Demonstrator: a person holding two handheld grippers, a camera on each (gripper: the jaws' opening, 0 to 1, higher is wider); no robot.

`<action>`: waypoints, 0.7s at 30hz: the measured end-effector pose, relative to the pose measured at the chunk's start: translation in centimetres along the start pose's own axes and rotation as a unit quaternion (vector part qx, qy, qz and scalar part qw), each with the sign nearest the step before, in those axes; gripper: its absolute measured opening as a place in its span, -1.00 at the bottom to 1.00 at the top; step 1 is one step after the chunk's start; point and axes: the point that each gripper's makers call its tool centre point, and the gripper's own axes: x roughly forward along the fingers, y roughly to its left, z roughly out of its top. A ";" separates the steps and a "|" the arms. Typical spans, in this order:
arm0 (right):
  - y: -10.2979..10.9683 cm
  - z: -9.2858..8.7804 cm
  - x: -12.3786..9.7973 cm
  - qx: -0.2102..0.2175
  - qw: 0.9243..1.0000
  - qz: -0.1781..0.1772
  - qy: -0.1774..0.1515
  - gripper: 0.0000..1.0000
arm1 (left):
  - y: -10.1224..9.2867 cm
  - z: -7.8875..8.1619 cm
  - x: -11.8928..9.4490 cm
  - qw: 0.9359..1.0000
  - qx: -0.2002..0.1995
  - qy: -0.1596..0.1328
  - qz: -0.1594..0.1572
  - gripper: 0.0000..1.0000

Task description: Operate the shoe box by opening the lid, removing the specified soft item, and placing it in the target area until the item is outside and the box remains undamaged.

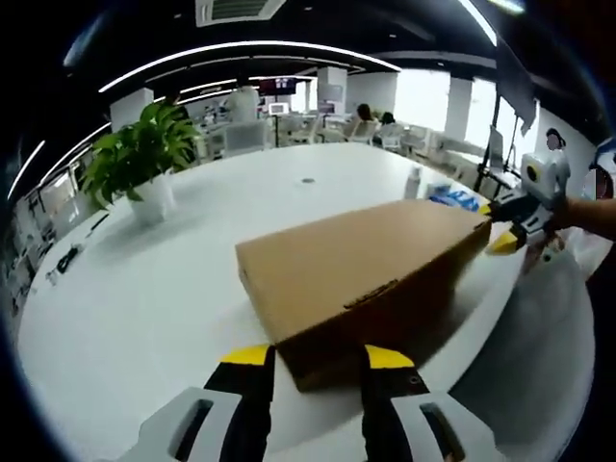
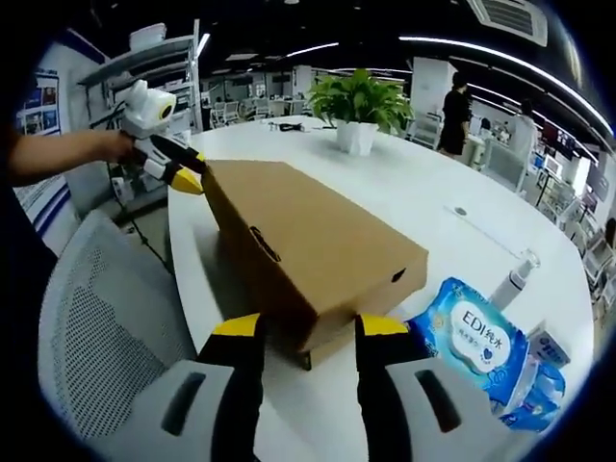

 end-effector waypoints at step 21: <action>-0.2 -2.1 1.7 0.004 1.000 -0.005 0.027 -0.39 | 0.5 -1.9 2.0 1.000 -0.011 0.024 0.001 -0.32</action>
